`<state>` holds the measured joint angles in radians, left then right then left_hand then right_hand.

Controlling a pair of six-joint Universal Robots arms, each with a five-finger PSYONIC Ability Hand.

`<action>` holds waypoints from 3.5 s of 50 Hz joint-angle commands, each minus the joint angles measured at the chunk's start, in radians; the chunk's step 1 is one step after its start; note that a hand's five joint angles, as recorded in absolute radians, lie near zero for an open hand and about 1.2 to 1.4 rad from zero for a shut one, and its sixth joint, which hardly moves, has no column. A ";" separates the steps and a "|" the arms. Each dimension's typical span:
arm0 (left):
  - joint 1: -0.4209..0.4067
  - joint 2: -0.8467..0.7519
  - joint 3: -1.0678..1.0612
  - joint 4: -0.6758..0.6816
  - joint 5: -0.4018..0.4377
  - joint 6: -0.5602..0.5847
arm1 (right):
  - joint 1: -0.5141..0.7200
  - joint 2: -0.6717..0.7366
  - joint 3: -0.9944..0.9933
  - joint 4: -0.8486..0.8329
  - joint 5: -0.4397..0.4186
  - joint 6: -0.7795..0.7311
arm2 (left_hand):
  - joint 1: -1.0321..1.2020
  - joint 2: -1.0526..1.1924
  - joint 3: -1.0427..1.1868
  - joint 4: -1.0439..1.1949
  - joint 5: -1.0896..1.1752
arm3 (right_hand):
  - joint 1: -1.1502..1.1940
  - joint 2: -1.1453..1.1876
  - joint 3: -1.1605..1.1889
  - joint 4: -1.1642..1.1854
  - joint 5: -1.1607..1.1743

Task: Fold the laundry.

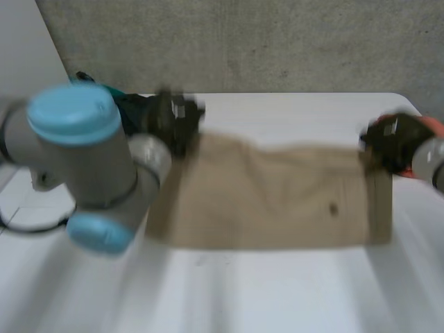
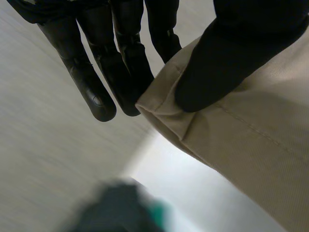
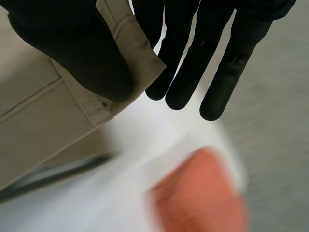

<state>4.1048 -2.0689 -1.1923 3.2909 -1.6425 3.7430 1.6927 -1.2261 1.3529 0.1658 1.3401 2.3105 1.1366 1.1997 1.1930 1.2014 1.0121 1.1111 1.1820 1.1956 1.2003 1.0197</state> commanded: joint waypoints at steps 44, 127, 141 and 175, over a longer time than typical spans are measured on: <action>0.023 0.030 -0.470 0.188 -0.005 -0.117 | 0.105 0.151 0.186 -0.241 0.051 0.077 | 0.260 0.197 0.203 0.195 0.210 | 0.285 0.214 0.201 0.196 0.202; 0.129 -0.366 0.010 0.061 0.360 -0.092 | -0.150 -0.248 0.595 0.063 -0.151 -0.095 | 0.260 0.197 0.203 0.195 0.210 | 0.285 0.214 0.201 0.196 0.202; 0.106 -0.149 -0.222 -0.013 0.101 -0.094 | -0.148 -0.248 0.591 0.064 -0.150 -0.095 | 0.260 0.197 0.203 0.195 0.210 | 0.285 0.214 0.201 0.196 0.202; 0.020 0.190 -0.495 -0.083 0.020 -0.166 | -0.153 -0.248 0.594 0.023 -0.151 -0.062 | -0.759 -0.822 -0.815 -0.823 -0.809 | 0.285 0.214 0.201 0.196 0.202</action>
<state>4.1477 -1.9321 -1.6007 3.2072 -1.6644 3.5992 1.5422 -1.4741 1.9472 0.2067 1.1884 2.2440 0.4199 0.3916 0.3895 0.3805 0.2053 1.1113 1.1882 1.1963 1.2007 1.0258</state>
